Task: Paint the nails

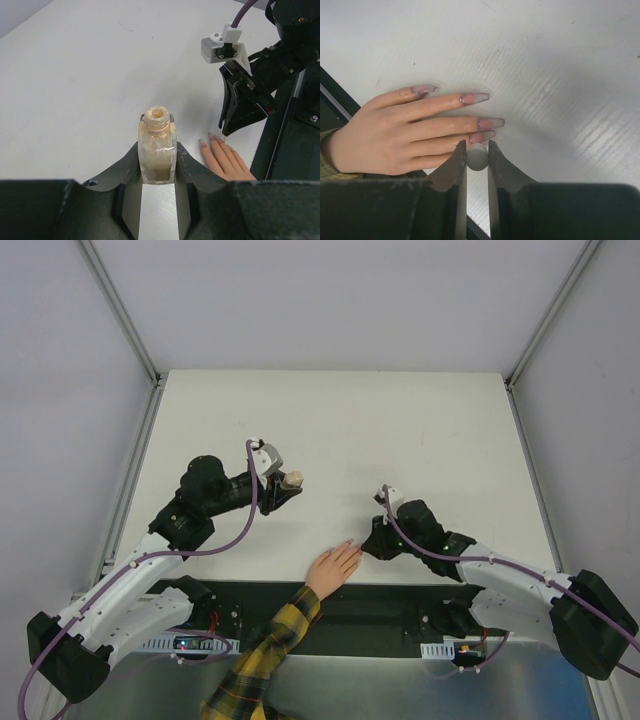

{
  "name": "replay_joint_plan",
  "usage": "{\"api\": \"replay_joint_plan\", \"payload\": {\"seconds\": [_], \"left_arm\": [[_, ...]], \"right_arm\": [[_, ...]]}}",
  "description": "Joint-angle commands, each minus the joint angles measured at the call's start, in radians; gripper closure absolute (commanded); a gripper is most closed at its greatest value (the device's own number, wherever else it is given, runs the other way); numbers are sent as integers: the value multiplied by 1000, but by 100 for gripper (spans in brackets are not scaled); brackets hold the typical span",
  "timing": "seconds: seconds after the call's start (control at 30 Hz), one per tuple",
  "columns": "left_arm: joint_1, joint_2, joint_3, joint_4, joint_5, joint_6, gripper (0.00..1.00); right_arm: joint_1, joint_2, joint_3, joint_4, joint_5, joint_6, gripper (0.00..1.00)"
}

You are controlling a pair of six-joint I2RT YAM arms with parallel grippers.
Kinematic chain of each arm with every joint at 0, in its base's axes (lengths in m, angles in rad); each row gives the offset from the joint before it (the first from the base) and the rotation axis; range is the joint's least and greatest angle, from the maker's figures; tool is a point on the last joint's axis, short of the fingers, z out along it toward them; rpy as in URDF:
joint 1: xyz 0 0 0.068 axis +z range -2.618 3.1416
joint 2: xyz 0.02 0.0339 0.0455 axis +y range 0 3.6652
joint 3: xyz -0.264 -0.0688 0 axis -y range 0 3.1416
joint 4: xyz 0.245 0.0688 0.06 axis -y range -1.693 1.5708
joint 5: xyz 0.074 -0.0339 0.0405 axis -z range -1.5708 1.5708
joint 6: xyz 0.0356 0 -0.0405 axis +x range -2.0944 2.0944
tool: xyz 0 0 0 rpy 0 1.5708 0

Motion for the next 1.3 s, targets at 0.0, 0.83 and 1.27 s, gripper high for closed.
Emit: {"api": "replay_joint_plan", "payload": {"seconds": [0.0,0.83,1.27], "left_arm": [[11,-2,16,46,24,-10,100],[11,-4,18,46,27,-13,100],[11,0,18,46,31,-12,100]], "right_arm": [[1,-77,-9,-31,22,13,100],[4,-84,-78,110,-73,118,100],[4,-42,-69,101,-58,112,100]]}}
